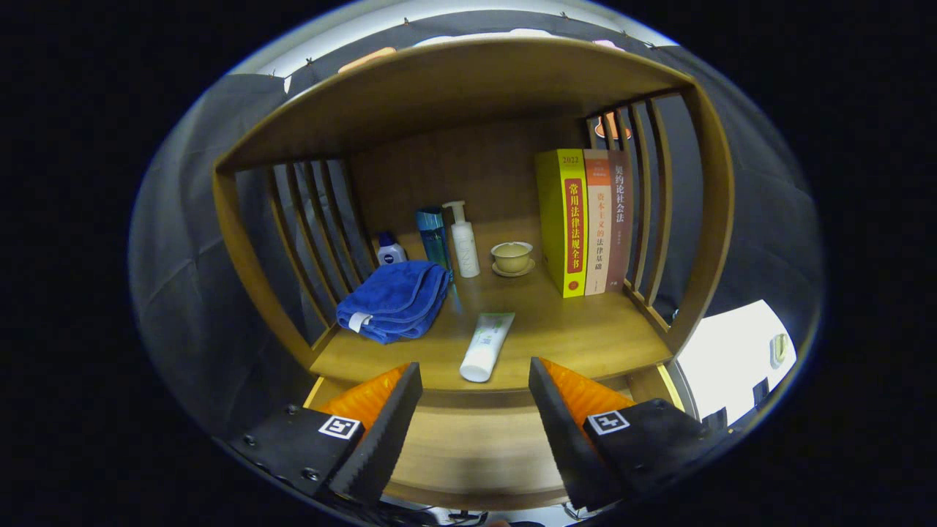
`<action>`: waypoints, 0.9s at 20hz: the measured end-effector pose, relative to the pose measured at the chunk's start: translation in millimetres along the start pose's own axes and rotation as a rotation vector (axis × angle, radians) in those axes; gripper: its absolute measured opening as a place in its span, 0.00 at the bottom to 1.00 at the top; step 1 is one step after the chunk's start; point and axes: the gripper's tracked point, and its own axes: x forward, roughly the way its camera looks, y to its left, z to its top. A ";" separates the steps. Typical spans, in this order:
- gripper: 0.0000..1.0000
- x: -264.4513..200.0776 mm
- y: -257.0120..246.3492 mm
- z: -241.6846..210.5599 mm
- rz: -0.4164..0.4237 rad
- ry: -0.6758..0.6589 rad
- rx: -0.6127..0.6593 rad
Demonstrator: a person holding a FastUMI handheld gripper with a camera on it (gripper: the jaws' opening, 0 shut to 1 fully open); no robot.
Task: Pull open the drawer, take out the items inside it, and place them on the countertop above the cabinet.
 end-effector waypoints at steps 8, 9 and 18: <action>0.97 -50.7 -2.6 -44.9 -0.012 -0.046 0.035; 0.97 -53.9 -3.2 -52.3 -0.016 -0.051 0.039; 0.97 -77.5 -11.2 -135.8 -0.078 -0.048 -0.011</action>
